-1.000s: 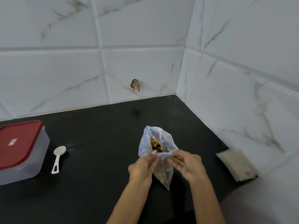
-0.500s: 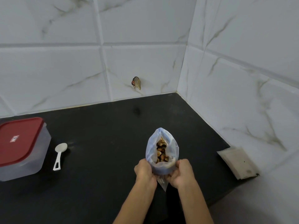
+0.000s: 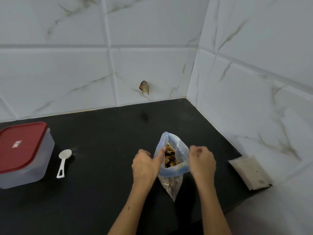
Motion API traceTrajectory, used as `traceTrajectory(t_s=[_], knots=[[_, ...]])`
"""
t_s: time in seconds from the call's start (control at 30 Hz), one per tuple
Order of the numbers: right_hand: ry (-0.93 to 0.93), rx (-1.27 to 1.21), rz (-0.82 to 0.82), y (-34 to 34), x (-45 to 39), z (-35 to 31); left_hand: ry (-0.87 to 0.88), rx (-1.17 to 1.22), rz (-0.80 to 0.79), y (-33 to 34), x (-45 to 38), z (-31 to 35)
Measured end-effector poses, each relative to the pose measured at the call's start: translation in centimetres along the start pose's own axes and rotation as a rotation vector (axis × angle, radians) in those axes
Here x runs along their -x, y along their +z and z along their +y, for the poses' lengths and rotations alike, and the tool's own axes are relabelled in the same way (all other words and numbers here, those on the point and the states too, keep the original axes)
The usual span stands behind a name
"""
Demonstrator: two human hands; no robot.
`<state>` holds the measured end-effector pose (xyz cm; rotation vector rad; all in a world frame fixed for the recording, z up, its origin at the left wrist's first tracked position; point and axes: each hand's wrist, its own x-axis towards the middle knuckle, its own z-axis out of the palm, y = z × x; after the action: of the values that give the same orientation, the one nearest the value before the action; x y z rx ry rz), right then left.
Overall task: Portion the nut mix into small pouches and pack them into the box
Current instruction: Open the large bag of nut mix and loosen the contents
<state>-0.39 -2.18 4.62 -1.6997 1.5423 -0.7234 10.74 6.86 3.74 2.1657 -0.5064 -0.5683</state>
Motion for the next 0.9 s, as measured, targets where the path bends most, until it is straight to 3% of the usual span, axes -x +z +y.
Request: traceTrajectory(t_s=[0.13, 0.23, 0.4, 0.47, 0.57, 0.67, 0.77, 0.9], knots=[[-0.012, 0.178, -0.164, 1.2, -0.9, -0.3, 0.046, -0.061, -0.071, 0.4, -0.9, 0.5], [0.001, 0.197, -0.173, 1.8, -1.4, 0.0, -0.01, 0.063, -0.134, 0.6, -1.5, -0.1], [0.221, -0.088, -0.255, 1.8, -2.3, 0.7, -0.395, 0.612, -0.288, -0.1, -2.4, -0.8], [0.348, -0.192, -0.312, 1.6, -2.7, 0.9, -0.468, 0.673, -0.332, -0.4, -2.8, -1.1], [0.379, -0.195, -0.386, 1.3, -3.1, 1.0, -0.327, 0.43, -0.334, -0.5, -3.1, -1.5], [0.2, -0.076, -0.314, 0.7, -3.1, 0.4, -0.072, 0.071, -0.222, -1.6, -3.1, -0.7], [-0.086, -0.019, -0.26, 0.5, -3.4, -0.6, 0.107, -0.006, -0.131, -2.1, -3.7, 0.8], [-0.336, 0.198, -0.345, 1.9, -4.0, -1.9, 0.241, -0.026, -0.198, -1.1, -4.8, 2.1]])
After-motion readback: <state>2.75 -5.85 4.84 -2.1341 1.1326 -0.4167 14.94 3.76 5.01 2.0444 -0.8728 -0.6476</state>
